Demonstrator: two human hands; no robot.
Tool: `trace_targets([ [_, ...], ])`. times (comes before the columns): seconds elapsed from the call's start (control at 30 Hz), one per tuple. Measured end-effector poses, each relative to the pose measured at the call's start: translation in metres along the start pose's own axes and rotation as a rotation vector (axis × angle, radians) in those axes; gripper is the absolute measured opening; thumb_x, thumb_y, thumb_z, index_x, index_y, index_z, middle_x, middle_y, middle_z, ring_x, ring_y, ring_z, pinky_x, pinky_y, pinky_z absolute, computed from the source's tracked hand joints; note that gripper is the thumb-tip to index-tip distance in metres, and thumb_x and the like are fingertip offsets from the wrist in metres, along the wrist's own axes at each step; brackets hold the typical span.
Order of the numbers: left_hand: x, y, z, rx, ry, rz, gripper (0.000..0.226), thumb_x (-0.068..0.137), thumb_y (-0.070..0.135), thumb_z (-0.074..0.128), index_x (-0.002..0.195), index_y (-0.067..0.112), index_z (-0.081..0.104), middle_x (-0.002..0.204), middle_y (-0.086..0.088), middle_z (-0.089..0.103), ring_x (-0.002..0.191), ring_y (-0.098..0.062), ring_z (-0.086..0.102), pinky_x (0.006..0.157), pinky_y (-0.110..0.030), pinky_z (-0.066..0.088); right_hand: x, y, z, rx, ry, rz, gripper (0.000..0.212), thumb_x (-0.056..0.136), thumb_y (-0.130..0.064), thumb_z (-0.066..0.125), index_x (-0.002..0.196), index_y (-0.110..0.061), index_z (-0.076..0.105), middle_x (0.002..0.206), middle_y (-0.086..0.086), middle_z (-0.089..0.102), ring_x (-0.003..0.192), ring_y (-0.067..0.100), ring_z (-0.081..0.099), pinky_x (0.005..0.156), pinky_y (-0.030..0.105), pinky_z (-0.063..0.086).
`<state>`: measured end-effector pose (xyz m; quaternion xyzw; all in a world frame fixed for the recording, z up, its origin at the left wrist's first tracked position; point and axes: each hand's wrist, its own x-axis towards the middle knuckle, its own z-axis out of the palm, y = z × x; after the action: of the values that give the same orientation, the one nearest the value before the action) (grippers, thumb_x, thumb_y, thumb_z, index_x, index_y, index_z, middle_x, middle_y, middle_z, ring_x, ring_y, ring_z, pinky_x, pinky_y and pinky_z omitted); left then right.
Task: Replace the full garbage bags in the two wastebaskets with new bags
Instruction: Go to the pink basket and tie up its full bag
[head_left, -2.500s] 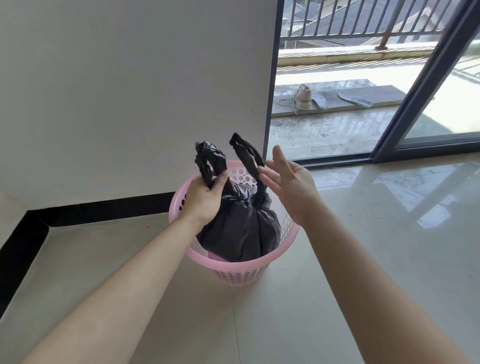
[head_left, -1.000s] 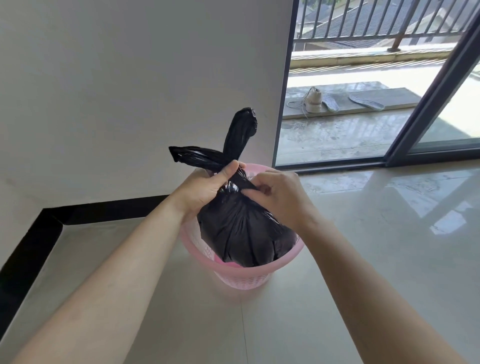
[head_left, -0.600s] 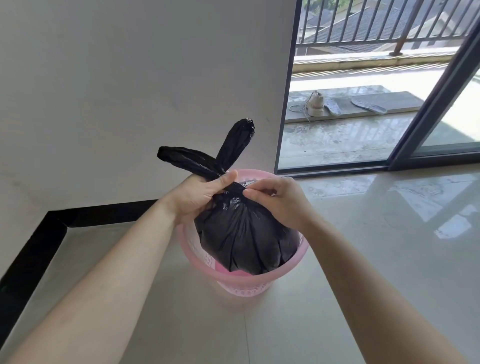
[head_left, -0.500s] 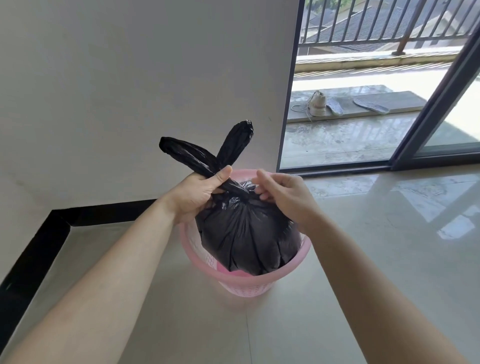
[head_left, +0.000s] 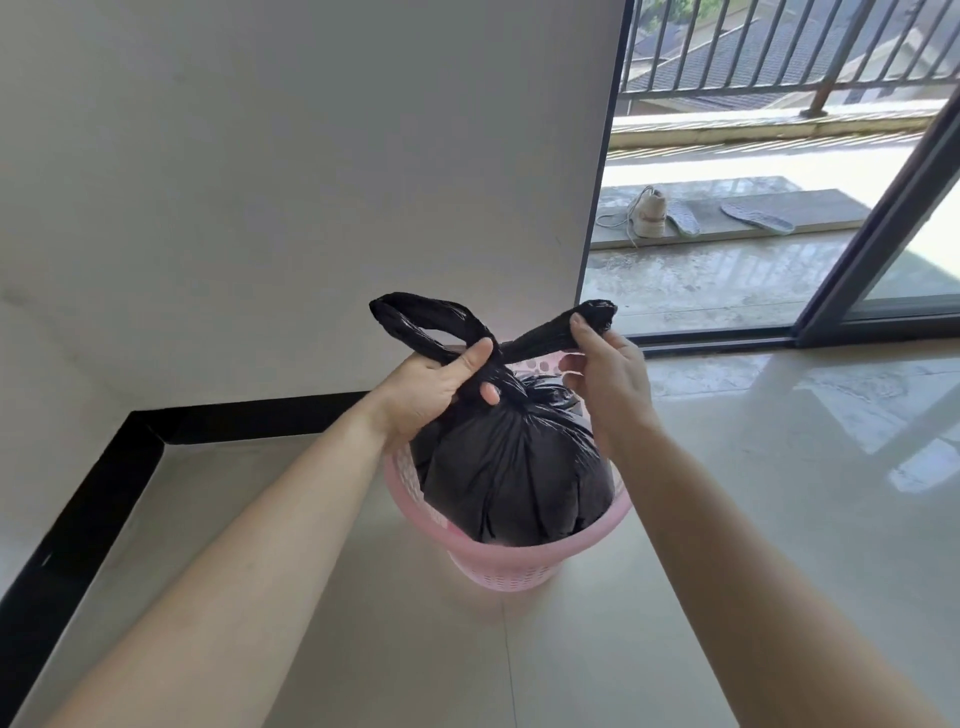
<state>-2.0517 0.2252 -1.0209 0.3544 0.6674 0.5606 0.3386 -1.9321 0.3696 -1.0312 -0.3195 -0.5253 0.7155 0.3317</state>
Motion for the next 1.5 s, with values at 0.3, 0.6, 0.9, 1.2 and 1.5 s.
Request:
trace_targets([
  [0.3, 0.005, -0.015, 0.014, -0.542, -0.173, -0.173, 0.032, 0.100, 0.041, 0.043, 0.110, 0.021, 0.066, 0.093, -0.011, 0.069, 0.087, -0.026, 0.066, 0.090, -0.039, 0.050, -0.004, 0.002, -0.013, 0.211, 0.094, 0.047, 0.016, 0.102, -0.025, 0.054, 0.090, -0.016, 0.057, 0.075, -0.001, 0.061, 0.054, 0.007, 0.058, 0.053, 0.020, 0.050],
  [0.6, -0.001, -0.018, 0.007, -0.579, -0.274, -0.161, 0.029, 0.089, 0.000, 0.049, 0.086, 0.017, 0.072, 0.116, -0.014, 0.069, 0.115, -0.027, 0.061, 0.103, -0.039, 0.047, -0.013, -0.011, -0.006, 0.277, 0.009, -0.036, 0.019, 0.098, -0.012, 0.052, 0.081, -0.009, 0.059, 0.065, 0.005, 0.063, 0.052, 0.015, 0.058, 0.052, 0.024, 0.047],
  [0.9, 0.017, -0.022, 0.021, -0.535, 0.038, -0.211, 0.046, 0.084, 0.031, 0.070, 0.115, -0.002, 0.066, 0.103, -0.013, 0.074, 0.097, -0.027, 0.070, 0.088, -0.038, 0.057, -0.019, -0.004, -0.006, 0.180, -0.146, -0.052, 0.008, 0.076, -0.014, 0.051, 0.075, -0.006, 0.050, 0.059, 0.011, 0.057, 0.050, 0.022, 0.053, 0.051, 0.030, 0.044],
  [1.2, 0.018, -0.017, 0.010, -0.558, 0.068, -0.106, 0.016, 0.074, 0.003, 0.074, 0.079, 0.014, 0.064, 0.085, -0.005, 0.066, 0.084, -0.018, 0.066, 0.078, -0.027, 0.057, -0.016, -0.021, -0.022, -0.379, -0.305, 0.213, 0.017, 0.084, 0.003, 0.047, 0.076, -0.006, 0.059, 0.065, 0.007, 0.060, 0.050, 0.020, 0.064, 0.047, 0.024, 0.054],
  [1.5, 0.001, -0.011, -0.011, -0.372, -0.180, -0.041, 0.028, 0.082, -0.009, 0.067, 0.075, 0.015, 0.054, 0.089, -0.008, 0.065, 0.089, -0.020, 0.067, 0.080, -0.024, 0.053, -0.012, -0.052, -0.018, -0.690, -0.342, -0.400, 0.031, 0.086, -0.012, 0.069, 0.111, -0.030, 0.072, 0.096, -0.018, 0.071, 0.081, -0.007, 0.063, 0.075, 0.013, 0.049],
])
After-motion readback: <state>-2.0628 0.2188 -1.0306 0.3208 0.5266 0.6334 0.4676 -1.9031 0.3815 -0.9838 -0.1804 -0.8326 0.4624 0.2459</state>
